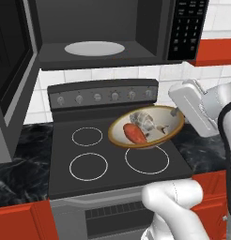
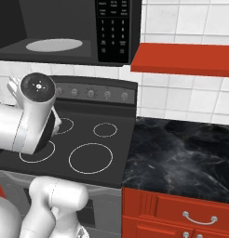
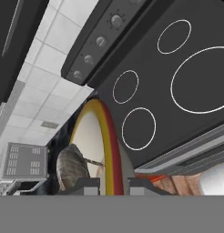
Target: The microwave is finished heating the fish and sweet potato. Take the bowl containing the food and place it on the dining counter.
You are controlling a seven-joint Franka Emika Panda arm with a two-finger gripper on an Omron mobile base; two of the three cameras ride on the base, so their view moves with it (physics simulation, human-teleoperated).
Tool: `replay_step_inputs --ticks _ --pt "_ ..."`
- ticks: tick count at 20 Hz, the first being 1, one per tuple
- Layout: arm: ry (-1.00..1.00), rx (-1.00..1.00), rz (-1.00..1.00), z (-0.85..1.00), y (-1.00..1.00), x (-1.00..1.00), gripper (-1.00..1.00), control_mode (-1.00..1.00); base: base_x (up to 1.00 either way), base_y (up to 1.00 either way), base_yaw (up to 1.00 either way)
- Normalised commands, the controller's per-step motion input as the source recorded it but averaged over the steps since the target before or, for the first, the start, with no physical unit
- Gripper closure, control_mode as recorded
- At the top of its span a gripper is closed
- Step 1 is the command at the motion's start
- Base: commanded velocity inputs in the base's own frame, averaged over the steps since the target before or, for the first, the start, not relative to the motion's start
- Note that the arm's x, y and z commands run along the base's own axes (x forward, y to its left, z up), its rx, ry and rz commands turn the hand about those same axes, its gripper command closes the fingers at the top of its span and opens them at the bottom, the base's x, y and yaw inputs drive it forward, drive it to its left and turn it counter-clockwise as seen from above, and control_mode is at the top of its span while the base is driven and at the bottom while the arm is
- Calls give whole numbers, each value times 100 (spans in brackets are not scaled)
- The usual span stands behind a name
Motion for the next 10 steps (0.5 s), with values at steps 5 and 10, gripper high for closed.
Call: replay_step_inputs --ticks 5,10 --pt "-13 10 0 1 -19 -14 100 -100 0 0 0" --pt "-14 12 0 1 -25 -20 100 -100 0 0 0"
